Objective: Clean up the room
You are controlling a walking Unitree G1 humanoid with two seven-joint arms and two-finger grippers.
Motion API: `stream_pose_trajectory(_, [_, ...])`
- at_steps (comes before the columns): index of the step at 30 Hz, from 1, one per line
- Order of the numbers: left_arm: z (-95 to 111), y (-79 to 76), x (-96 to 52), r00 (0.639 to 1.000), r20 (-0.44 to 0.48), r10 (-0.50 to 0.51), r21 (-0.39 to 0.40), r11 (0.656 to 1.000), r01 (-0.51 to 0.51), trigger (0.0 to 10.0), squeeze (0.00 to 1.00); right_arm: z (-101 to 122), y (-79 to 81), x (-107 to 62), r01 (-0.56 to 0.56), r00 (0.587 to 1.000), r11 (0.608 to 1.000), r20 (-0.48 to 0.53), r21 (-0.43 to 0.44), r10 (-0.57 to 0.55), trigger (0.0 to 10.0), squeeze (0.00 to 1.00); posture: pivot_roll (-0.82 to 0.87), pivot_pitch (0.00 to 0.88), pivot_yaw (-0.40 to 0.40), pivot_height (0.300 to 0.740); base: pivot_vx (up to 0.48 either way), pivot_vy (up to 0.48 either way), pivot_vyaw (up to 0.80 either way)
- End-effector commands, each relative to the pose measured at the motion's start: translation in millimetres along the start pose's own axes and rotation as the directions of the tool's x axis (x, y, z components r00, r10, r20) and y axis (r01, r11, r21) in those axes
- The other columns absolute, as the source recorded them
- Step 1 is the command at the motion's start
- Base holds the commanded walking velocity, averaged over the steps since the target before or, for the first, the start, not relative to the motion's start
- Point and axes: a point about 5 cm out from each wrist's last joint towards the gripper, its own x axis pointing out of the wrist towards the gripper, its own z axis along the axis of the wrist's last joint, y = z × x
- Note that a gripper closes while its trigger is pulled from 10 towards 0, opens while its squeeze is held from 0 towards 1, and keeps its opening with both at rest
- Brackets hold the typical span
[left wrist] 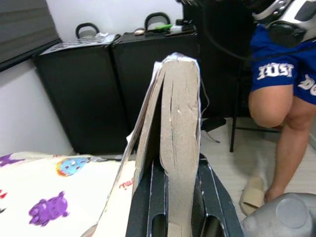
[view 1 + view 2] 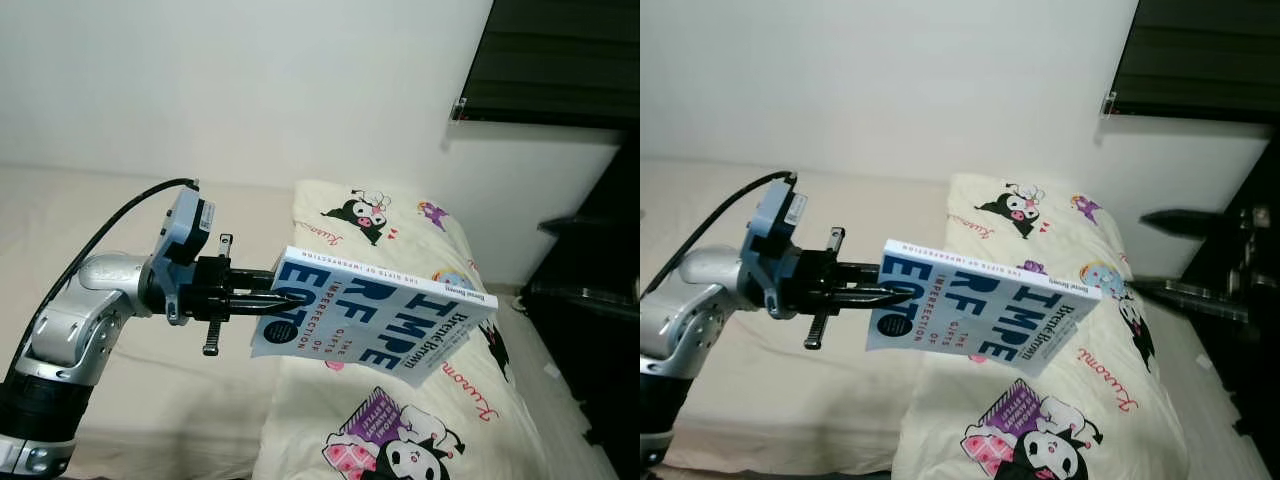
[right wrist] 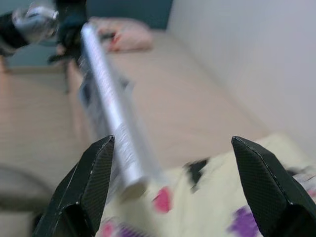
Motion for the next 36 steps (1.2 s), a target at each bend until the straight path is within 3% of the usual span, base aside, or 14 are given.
stream_pose_trajectory(1, [4, -1.1, 3.5, 1.0, 0.008, -0.023, 0.009, 1.0, 0.023, 10.0, 0.0, 0, 0.6, 5.1, -0.013, 0.999, 1.0, 0.037, -0.002, 0.013, 10.0, 0.0, -0.06, 0.007, -0.033, 0.74, 0.0, 0.0, 0.0])
stream_pose_trajectory(4, [6, -4.9, 11.3, 0.998, 0.029, -0.054, 0.015, 0.998, 0.054, 10.0, 0.0, -23, 10.7, 29.0, -0.123, 0.992, 0.989, 0.032, 0.084, 0.12, 10.0, 0.0, -0.05, 0.007, -0.037, 0.74, 0.0, 0.0, 0.0])
stream_pose_trajectory(12, [11, -6.6, 17.6, 0.996, 0.056, -0.07, 0.023, 0.997, 0.069, 10.0, 0.0, -41, 19.2, 44.4, -0.209, 0.978, 0.964, 0.032, 0.163, 0.206, 10.0, 0.0, -0.05, 0.008, -0.042, 0.74, 0.0, 0.0, 0.0])
stream_pose_trajectory(20, [13, -8.5, 22.2, 0.994, 0.07, -0.081, 0.029, 0.996, 0.079, 10.0, 0.0, -57, 28.2, 57.0, -0.267, 0.959, 0.938, -0.039, 0.221, 0.282, 10.0, 0.0, -0.05, 0.008, -0.045, 0.74, 0.0, 0.0, 0.0])
stream_pose_trajectory(23, [13, -8.6, 22.7, 0.994, 0.071, -0.081, 0.029, 0.996, 0.079, 10.0, 0.0, -59, 30.3, 58.2, -0.277, 0.954, 0.934, -0.055, 0.228, 0.296, 10.0, 0.0, -0.05, 0.008, -0.045, 0.74, 0.0, 0.0, 0.0])
stream_pose_trajectory(28, [16, -7.2, 24.1, 0.993, 0.091, -0.075, 0.039, 0.997, 0.071, 10.0, 0.0, -81, 27.5, 61.5, -0.201, 0.948, 0.956, -0.202, 0.215, 0.245, 10.0, 0.0, -0.05, 0.008, -0.045, 0.74, 0.0, 0.0, 0.0])
stream_pose_trajectory(31, [18, -6.5, 24.2, 0.993, 0.097, -0.072, 0.043, 0.997, 0.068, 10.0, 0.0, -85, 27.7, 63.1, -0.19, 0.948, 0.958, -0.215, 0.215, 0.236, 10.0, 0.0, -0.05, 0.01, -0.047, 0.74, 0.0, 0.0, 0.0])
stream_pose_trajectory(32, [19, -5.8, 24.0, 0.992, 0.103, -0.069, 0.046, 0.997, 0.064, 10.0, 0.0, -87, 28.3, 65.3, -0.181, 0.951, 0.959, -0.21, 0.219, 0.228, 0.0, 0.0, -0.05, 0.01, -0.047, 0.74, 0.0, 0.0, 0.0])
stream_pose_trajectory(36, [22, -3.9, 23.0, 0.991, 0.119, -0.056, 0.046, 0.998, 0.051, 10.0, 0.0, -90, 26.5, 71.6, -0.15, 0.966, 0.967, -0.177, 0.208, 0.188, 0.0, 0.0, -0.05, 0.008, -0.046, 0.74, 0.0, 0.0, 0.0])
